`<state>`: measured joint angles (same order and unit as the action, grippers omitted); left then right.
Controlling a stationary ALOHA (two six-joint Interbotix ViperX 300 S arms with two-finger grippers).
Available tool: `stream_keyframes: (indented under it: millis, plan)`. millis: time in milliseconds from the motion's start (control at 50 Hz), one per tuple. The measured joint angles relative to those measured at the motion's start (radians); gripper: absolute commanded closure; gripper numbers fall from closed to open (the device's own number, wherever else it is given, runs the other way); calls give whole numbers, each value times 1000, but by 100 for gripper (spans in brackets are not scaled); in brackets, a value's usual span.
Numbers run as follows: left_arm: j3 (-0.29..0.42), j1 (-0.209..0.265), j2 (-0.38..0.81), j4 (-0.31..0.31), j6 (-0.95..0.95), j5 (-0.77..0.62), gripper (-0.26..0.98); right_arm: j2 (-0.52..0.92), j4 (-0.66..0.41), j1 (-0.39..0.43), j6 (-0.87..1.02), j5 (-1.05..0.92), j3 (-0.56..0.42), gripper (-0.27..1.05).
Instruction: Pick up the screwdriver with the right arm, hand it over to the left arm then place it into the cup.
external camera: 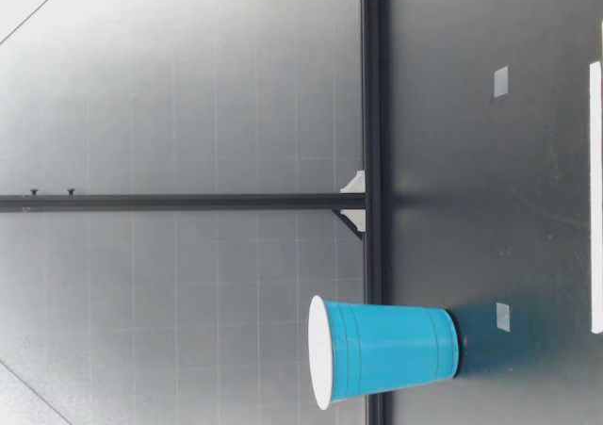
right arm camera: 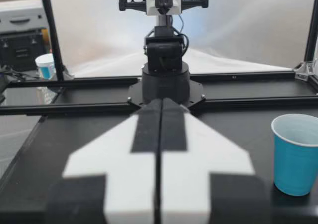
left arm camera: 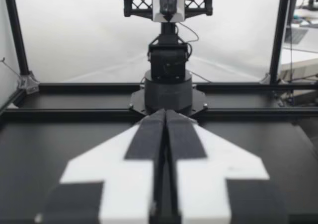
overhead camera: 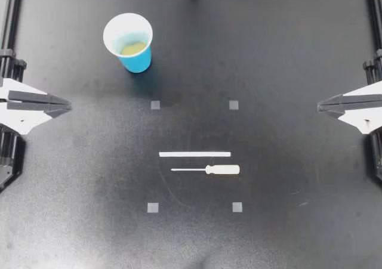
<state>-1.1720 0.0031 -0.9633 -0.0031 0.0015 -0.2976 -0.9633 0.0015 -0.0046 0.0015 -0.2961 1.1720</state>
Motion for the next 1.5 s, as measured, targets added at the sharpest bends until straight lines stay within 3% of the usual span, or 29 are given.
stream_keyframes:
  millis: [140, 320, 660, 900, 1180, 1500]
  plan:
    - [-28, 14, -26, -2, -3, -28, 61, -2, 0, -2, 0, -11, 15, 77]
    - [-37, 15, -29, -2, 5, -48, 61, 52, 0, -2, 5, -34, 3, 78]
    - [-37, 15, 20, -3, 2, -49, 61, 486, 6, -2, 35, 189, -222, 77]
    - [-38, 15, 35, -5, 0, -49, 61, 744, 8, 0, 55, 494, -419, 61]
    - [-52, 15, 35, -5, 6, -49, 61, 962, 9, 3, 54, 715, -586, 20]
    - [-58, 15, 34, -5, 14, -49, 61, 1134, 11, 49, 58, 815, -701, 18]
